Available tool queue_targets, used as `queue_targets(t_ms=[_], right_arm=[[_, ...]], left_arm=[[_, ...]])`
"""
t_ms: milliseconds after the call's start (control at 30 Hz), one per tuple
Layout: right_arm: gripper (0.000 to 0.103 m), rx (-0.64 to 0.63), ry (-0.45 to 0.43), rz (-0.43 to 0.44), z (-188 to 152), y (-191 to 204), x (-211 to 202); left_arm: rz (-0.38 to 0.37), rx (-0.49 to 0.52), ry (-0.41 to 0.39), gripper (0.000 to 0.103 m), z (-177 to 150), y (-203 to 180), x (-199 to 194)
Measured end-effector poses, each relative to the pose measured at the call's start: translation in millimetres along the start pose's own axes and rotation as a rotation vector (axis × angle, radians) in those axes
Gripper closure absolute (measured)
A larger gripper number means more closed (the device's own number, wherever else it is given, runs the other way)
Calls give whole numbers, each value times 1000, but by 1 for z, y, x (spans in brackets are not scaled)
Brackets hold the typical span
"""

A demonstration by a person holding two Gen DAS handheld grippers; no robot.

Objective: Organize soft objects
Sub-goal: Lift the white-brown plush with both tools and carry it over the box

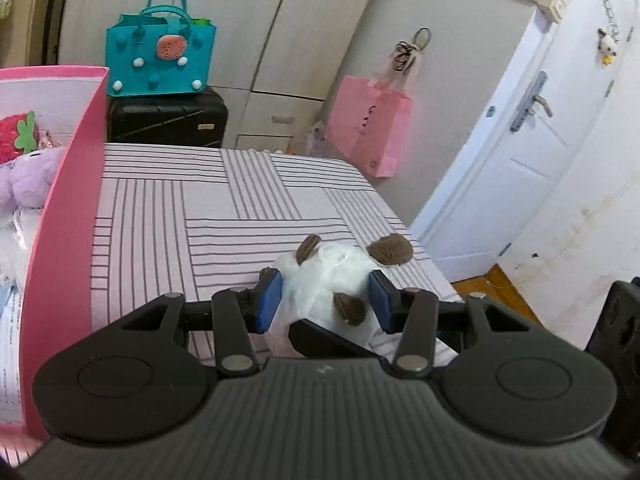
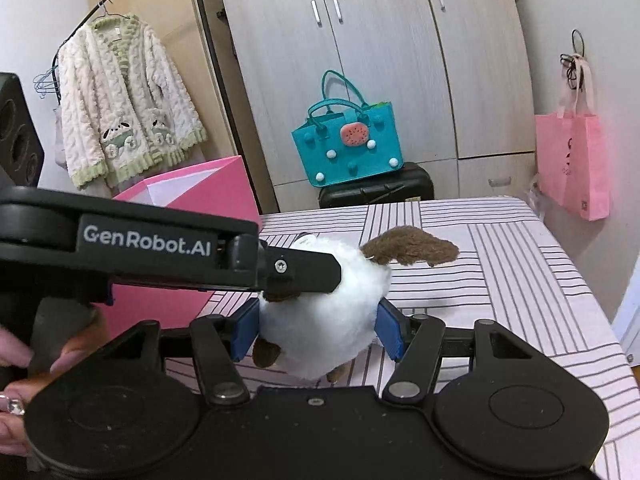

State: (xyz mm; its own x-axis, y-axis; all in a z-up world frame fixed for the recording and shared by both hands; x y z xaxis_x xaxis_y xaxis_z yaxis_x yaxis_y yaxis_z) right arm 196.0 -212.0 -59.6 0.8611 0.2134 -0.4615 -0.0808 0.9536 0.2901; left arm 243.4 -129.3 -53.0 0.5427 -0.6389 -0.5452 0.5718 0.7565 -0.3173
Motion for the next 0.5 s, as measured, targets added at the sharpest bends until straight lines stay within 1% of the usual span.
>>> queue_targets(t_ms=[167,333,400,500], right_arm=[[39,-33,-23,-27,1,6,-17],[41,-54,-8,4,-1,14,-25],[41,-78,8,12,0,21,-27],[41,-101,41,49,2,28,-31]], left_arm=[[-44,10,21,57,-12,-7,-13],[-16,52,27,57,-15,-10,-28],[2,93,37,57,-15,-14,-35],[27,155,51,57,-10,-18,-46]])
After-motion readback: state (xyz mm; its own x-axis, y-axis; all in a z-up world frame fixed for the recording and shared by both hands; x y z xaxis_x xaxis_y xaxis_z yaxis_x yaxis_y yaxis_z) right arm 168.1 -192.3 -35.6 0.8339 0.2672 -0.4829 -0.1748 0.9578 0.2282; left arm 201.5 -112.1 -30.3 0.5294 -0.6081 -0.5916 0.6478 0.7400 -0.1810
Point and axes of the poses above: each gripper's, at about its wrist camera, not at the fingertips, and x roughly the way its jaws point, y to its left, z to its top, the point moved 6 cm from there along x, roughly the way its jaws point, and after that the axes turned 5 degrees about x, right-handed, at the moved point
